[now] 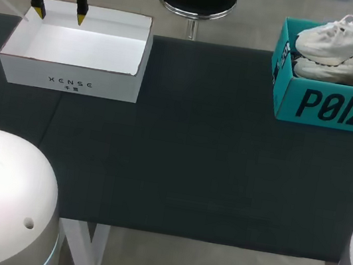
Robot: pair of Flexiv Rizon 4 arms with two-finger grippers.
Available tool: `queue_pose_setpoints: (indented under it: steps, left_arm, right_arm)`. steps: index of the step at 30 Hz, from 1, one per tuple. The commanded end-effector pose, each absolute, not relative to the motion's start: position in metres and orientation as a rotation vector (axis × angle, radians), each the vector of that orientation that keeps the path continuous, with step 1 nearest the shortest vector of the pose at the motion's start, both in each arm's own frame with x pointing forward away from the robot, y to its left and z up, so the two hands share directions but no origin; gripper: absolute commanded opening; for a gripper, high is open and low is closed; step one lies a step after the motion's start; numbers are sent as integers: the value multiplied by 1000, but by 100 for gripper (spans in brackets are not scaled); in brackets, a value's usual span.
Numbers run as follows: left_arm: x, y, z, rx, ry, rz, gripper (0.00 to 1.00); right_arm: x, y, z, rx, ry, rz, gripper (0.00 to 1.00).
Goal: Take the shoe out of the shoebox, open the shoe tongue, remove and reinsert the insole, then place the shoe into the shoebox
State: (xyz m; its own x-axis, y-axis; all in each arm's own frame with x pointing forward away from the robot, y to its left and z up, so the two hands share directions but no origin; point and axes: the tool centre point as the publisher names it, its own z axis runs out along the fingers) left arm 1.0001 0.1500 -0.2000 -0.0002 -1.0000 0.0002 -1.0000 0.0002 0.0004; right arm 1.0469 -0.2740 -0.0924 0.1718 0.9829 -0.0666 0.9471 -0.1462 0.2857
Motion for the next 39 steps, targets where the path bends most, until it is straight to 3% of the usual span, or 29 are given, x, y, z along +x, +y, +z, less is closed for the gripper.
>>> queue_pose_setpoints:
  steps: [1, 20, 39]
  left_arm:
    - [1000, 150, -200, 2221, -2222, 0, 100]
    - [1000, 150, -200, 2221, -2222, 0, 100]
    - [1000, 150, -200, 2221, -2222, 0, 100]
  right_arm:
    - [1007, -245, -65, 2108, 1793, 273, 0]
    - [907, -80, -114, 2227, 1841, 336, 0]
    - [867, 1, -212, 2246, 1794, 419, 0]
